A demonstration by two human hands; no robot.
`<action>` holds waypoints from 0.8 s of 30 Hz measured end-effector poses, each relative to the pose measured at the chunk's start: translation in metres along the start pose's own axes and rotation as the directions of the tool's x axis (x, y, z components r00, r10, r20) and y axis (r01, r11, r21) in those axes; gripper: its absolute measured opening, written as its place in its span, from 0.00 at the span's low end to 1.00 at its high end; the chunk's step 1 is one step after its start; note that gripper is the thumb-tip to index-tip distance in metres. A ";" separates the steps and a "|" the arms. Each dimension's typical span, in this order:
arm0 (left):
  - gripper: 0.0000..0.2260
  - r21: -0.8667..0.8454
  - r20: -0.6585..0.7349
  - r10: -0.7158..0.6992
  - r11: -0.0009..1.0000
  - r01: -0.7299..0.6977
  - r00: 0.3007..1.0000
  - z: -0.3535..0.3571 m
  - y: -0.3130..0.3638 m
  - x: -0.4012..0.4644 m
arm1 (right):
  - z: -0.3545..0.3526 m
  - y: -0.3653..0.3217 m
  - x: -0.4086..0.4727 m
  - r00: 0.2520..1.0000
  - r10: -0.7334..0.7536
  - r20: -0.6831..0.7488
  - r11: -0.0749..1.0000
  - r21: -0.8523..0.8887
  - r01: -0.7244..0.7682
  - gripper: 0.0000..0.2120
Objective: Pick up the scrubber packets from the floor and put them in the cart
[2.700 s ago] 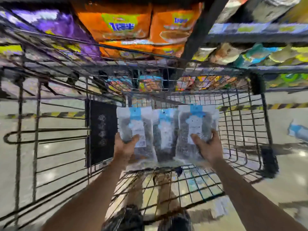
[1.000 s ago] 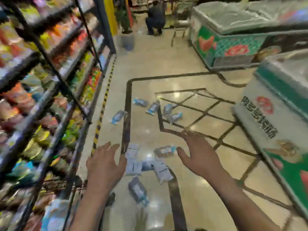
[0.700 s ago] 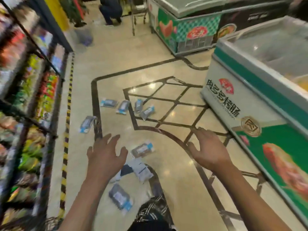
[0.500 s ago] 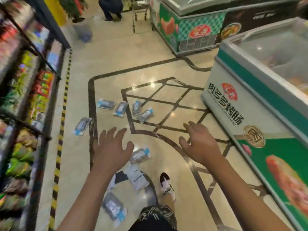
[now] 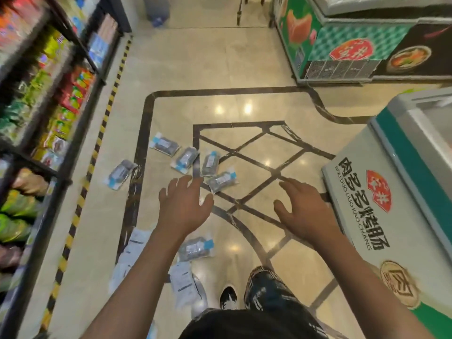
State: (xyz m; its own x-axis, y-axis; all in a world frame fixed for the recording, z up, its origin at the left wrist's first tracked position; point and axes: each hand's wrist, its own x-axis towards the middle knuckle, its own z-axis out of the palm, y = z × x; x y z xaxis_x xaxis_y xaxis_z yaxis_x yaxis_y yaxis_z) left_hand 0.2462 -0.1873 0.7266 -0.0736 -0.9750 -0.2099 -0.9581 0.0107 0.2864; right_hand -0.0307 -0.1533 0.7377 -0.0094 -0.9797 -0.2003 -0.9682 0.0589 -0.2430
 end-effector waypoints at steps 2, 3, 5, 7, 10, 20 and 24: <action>0.26 0.003 0.015 -0.016 1.000 0.016 1.000 0.007 0.006 0.039 | 0.005 0.014 0.041 0.999 0.002 0.035 1.000 0.005 -0.002 0.32; 0.24 0.003 0.013 -0.027 1.000 0.027 1.000 0.010 0.008 0.059 | 0.009 0.021 0.065 0.999 0.000 0.049 1.000 0.010 -0.001 0.32; 0.23 0.001 0.009 -0.054 0.999 0.054 0.999 0.019 0.012 0.098 | 0.017 0.034 0.113 0.997 -0.018 0.071 0.999 0.028 0.016 0.32; 0.22 0.005 0.010 -0.090 0.996 0.090 0.996 0.026 0.019 0.139 | 0.023 0.046 0.166 0.996 -0.038 0.083 0.999 0.034 0.035 0.29; 0.23 0.006 0.007 -0.141 0.990 0.141 0.990 0.038 0.026 0.201 | 0.035 0.057 0.239 0.993 -0.062 0.106 0.997 0.061 0.055 0.27; 0.23 0.056 0.100 -0.227 0.973 0.223 0.969 0.209 -0.020 0.417 | 0.233 0.100 0.449 0.958 -0.062 0.279 0.996 0.072 0.043 0.27; 0.20 0.035 0.156 -0.243 0.970 0.241 0.957 0.354 -0.082 0.511 | 0.396 0.116 0.519 0.941 -0.085 0.327 0.995 0.085 0.061 0.22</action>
State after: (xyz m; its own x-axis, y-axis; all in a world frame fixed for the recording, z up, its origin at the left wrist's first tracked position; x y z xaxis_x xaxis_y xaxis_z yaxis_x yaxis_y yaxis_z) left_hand 0.1894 -0.6082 0.2648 0.1197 -0.9014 -0.4161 -0.9567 -0.2167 0.1944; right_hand -0.0495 -0.5787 0.2300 0.1557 -0.8644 -0.4782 -0.9422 0.0154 -0.3346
